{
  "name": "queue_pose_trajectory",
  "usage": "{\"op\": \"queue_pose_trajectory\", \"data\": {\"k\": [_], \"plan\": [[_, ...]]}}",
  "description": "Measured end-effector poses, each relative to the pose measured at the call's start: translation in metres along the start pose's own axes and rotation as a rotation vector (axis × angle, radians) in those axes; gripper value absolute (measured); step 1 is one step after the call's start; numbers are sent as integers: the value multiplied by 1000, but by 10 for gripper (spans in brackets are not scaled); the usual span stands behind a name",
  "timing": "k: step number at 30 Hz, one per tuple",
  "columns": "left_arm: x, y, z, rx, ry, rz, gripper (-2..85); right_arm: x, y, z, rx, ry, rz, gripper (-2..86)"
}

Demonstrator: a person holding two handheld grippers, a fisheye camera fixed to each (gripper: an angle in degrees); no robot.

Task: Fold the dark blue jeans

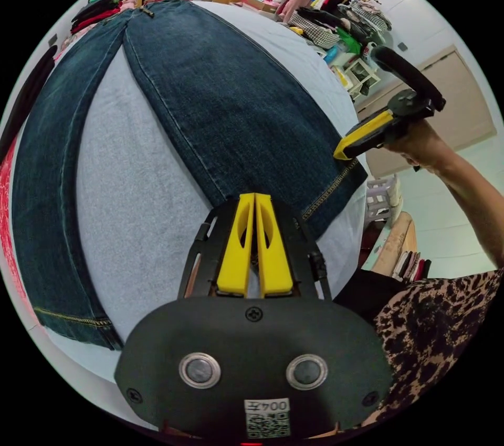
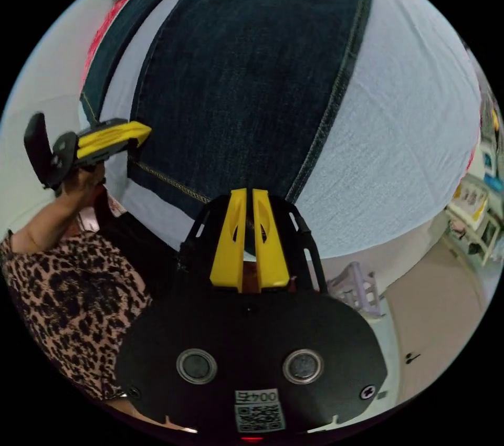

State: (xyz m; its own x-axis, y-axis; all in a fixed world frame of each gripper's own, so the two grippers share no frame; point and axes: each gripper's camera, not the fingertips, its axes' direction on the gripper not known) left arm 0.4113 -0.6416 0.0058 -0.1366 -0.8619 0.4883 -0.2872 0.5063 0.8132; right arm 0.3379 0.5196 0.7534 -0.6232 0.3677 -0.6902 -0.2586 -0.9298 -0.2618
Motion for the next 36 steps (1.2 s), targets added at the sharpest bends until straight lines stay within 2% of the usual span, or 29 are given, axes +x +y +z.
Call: {"op": "queue_pose_trajectory", "data": {"k": [4,8,11,14,17,19,21,25,30,33,36], "plan": [[7,-9,13,6,-20,-5,1,-21,4,-12,-46,177,-73,15],[10,-21,28,-5,-19,-44,1,-16,17,-26,-28,185,-128,17],[15,-31,40,-20,-43,-71,0,5,33,-41,23,87,-107,26],[21,-40,52,-25,-80,-124,0,37,50,-56,75,-96,-84,49],[30,-49,65,-24,-139,-201,1,76,74,-71,160,-367,-165,61],[37,-55,73,-28,-188,-250,1,115,98,-93,285,-689,-259,51],[43,-64,82,-51,-237,-302,0,140,116,-111,323,-813,-308,43],[44,-88,103,-118,-269,-475,0,181,177,-161,349,-734,-401,13],[46,-109,127,-171,-302,-593,0,246,241,-194,385,-714,-357,59],[48,-120,142,-185,-329,-640,0,281,265,-206,407,-780,-311,61],[48,-126,155,-169,-320,-695,0,299,276,-224,403,-817,-285,22]]}}
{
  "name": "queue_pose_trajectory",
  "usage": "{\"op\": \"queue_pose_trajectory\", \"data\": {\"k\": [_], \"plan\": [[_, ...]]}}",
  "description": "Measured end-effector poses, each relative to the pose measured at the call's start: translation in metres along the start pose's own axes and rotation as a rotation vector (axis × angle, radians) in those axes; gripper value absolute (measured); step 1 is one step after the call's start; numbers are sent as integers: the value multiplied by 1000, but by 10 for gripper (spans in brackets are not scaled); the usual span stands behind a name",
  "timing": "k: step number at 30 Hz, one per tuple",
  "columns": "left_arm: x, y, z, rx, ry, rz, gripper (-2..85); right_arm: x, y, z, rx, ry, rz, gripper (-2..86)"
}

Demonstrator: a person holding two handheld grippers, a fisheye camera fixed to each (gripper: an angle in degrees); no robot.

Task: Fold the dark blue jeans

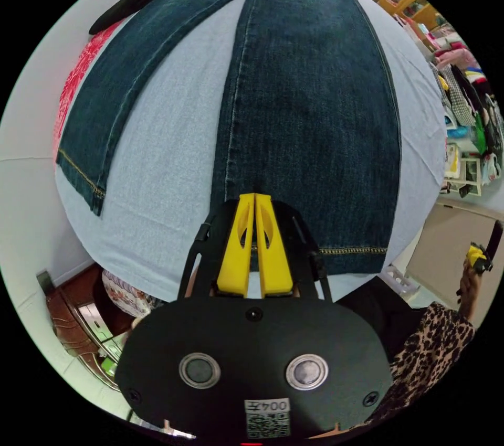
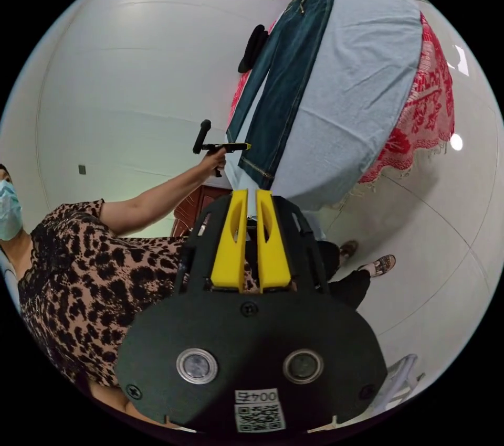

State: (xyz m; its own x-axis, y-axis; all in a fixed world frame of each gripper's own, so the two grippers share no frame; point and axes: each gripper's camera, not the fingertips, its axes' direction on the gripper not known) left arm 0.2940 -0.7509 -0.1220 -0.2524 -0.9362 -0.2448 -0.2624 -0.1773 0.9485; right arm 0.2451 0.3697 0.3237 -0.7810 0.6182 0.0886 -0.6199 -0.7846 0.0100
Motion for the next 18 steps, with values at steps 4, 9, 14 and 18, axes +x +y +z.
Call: {"op": "queue_pose_trajectory", "data": {"k": [4,9,14,18], "plan": [[8,-5,15,16,41,-52,0,-12,-20,-26,-46,7,-20,29],[24,-9,32,40,32,-74,0,-38,-80,-48,-148,30,-114,28],[50,-16,51,69,-44,-110,0,-57,-161,-56,-322,163,-179,21],[72,-18,65,98,-130,-114,0,-57,-235,-47,-531,320,-158,2]]}}
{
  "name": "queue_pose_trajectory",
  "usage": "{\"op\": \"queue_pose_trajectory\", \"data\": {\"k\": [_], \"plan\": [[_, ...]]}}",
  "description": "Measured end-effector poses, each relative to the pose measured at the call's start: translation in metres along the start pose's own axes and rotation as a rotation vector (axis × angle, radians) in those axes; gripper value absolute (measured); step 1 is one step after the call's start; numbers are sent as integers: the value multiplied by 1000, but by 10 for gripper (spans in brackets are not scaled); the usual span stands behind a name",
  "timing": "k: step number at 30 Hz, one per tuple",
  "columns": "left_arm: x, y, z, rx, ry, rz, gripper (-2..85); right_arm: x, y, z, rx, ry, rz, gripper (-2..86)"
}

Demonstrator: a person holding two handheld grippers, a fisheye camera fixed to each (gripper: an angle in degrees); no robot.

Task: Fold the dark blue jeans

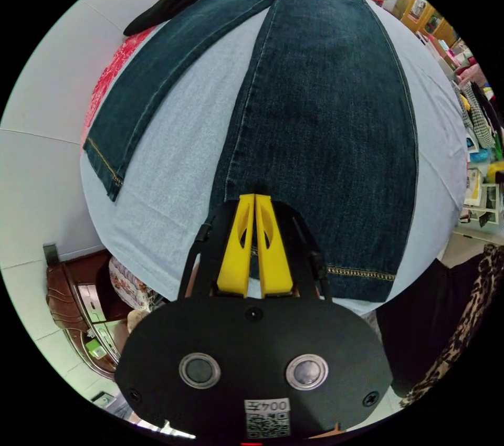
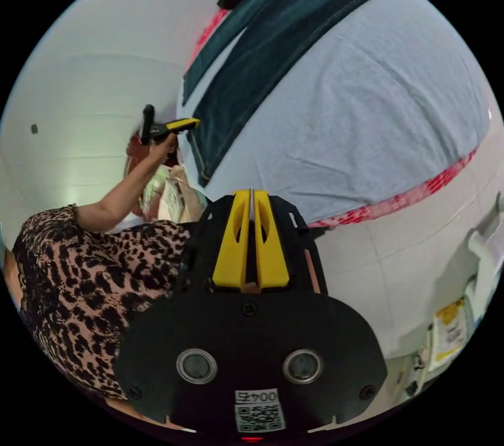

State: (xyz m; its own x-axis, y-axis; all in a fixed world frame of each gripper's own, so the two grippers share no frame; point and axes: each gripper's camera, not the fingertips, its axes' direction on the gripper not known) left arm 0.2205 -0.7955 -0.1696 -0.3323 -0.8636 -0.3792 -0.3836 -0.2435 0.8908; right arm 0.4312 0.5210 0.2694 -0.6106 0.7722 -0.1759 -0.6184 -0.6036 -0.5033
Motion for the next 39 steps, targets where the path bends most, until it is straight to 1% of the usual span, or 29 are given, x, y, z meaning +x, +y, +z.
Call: {"op": "queue_pose_trajectory", "data": {"k": [1,4,6,9,11,13,16,17,19,20,22,25,29,31,33,34,37,39], "plan": [[6,1,4,10,-19,-5,0,0,-19,-8,-43,70,-9,-1],[18,3,13,24,-45,-34,0,-3,-61,-31,-86,226,-5,-5],[23,3,13,36,-63,-70,0,-6,-83,-46,-87,246,-19,-6],[36,3,-1,129,-35,-140,0,-11,-121,-70,-78,254,-61,-6],[51,1,-10,221,50,-215,0,-14,-143,-82,-80,303,-69,-5],[68,-8,-9,270,139,-256,0,-18,-173,-98,-107,328,-135,-2],[108,-39,-4,342,264,-281,1,-20,-210,-125,-91,349,-245,13],[125,-59,0,347,290,-278,1,-20,-218,-130,-89,357,-266,29],[151,-92,3,360,312,-262,1,-15,-258,-148,-93,417,-325,98],[167,-117,5,364,318,-243,1,-14,-268,-152,-96,435,-342,117],[189,-154,12,341,313,-218,1,-15,-309,-165,-96,489,-429,136],[217,-214,27,298,272,-198,1,-20,-354,-173,-117,549,-540,140],[232,-276,55,222,232,-238,0,-30,-398,-179,-112,605,-617,140],[235,-293,71,158,214,-261,0,-34,-417,-176,-126,665,-635,140],[239,-301,88,90,239,-272,0,-30,-423,-168,-186,717,-646,140],[241,-300,91,120,240,-294,0,-34,-420,-175,-122,697,-692,137],[247,-297,104,121,273,-341,1,-36,-422,-190,-58,652,-705,136],[248,-295,111,136,285,-374,0,-40,-430,-198,-58,629,-712,135]]}}
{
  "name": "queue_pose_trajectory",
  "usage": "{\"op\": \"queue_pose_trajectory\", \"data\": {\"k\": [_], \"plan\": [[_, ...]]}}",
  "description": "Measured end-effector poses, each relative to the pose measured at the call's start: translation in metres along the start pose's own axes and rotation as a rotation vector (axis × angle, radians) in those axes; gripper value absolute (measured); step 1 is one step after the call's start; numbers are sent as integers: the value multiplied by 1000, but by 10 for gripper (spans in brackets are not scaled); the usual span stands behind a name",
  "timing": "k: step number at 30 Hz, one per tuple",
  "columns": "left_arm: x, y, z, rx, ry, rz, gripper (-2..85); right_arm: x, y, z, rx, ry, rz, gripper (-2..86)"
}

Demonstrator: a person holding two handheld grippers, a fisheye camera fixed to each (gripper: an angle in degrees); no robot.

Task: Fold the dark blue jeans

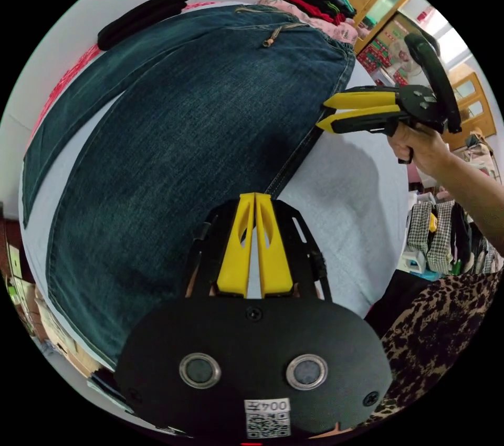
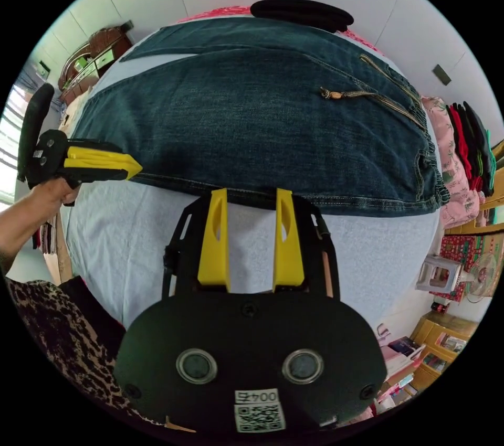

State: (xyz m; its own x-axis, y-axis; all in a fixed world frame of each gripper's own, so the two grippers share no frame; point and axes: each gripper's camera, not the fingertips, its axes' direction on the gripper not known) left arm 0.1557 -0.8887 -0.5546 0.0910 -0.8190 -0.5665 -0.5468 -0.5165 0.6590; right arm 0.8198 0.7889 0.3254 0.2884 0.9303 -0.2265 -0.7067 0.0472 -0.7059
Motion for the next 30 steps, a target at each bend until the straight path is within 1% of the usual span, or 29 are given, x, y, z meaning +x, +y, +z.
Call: {"op": "queue_pose_trajectory", "data": {"k": [2,6,7,8,12,23,30], "plan": [[-2,-4,9,5,11,-46,0,6,-18,-8,-68,-14,-13,141],[4,-22,21,-48,-49,-29,0,22,-69,-19,-280,23,-4,210],[7,-27,25,-64,-77,-11,0,28,-82,-17,-348,11,-5,214],[10,-32,29,-76,-101,2,0,29,-88,-20,-349,12,-15,215],[10,-45,38,-101,-134,1,0,28,-121,-23,-469,78,-77,217],[-18,-79,45,-126,-86,-92,0,41,-169,-47,-523,111,-191,196],[-39,-94,37,-124,-70,-109,0,51,-184,-64,-445,104,-173,196]]}}
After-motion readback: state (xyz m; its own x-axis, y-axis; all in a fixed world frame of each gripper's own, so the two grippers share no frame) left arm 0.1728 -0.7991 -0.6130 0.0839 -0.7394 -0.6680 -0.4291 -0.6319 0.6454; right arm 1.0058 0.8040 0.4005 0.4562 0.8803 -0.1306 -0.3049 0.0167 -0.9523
